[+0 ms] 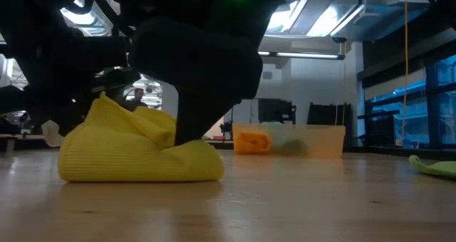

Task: Roll microfiber towels into tight, uniform cylinder then place into a basket
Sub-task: Roll the yellow microfiber towel

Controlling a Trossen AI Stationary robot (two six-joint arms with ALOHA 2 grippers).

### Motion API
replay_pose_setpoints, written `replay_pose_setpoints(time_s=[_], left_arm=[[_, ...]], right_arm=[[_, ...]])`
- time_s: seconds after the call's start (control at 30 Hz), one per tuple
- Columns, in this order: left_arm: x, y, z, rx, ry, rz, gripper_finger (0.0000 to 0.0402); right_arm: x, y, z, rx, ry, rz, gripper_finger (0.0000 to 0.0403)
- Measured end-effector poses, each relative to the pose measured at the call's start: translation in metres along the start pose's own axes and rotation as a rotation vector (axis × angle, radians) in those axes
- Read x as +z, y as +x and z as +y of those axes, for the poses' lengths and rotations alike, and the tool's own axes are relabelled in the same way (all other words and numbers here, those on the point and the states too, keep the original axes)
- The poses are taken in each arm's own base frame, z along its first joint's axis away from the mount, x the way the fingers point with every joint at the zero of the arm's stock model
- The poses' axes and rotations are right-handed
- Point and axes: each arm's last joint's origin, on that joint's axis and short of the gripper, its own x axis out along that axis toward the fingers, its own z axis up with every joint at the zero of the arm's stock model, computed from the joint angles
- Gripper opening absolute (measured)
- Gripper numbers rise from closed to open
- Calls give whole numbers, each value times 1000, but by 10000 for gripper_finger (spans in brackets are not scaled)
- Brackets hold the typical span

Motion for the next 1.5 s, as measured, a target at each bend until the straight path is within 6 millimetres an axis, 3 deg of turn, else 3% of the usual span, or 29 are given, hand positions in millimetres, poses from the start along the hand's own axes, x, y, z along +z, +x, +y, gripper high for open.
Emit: replay_pose_setpoints(time_s=[0.43, 0.97, 1.2, 1.5], left_arm=[[7, -43, 1, -11, 25, 17, 55], [27, -101, -19, -50, 54, -41, 55], [26, -123, -32, -76, 28, -53, 55], [21, -133, -45, -96, 5, -65, 55]], right_arm=[[1, 0, 0, 3, -24, -6, 31], [0, 1, 1, 34, -48, 7, 25], [1, 1, 0, 38, -62, 5, 64], [4, 5, -7, 21, -53, 0, 130]])
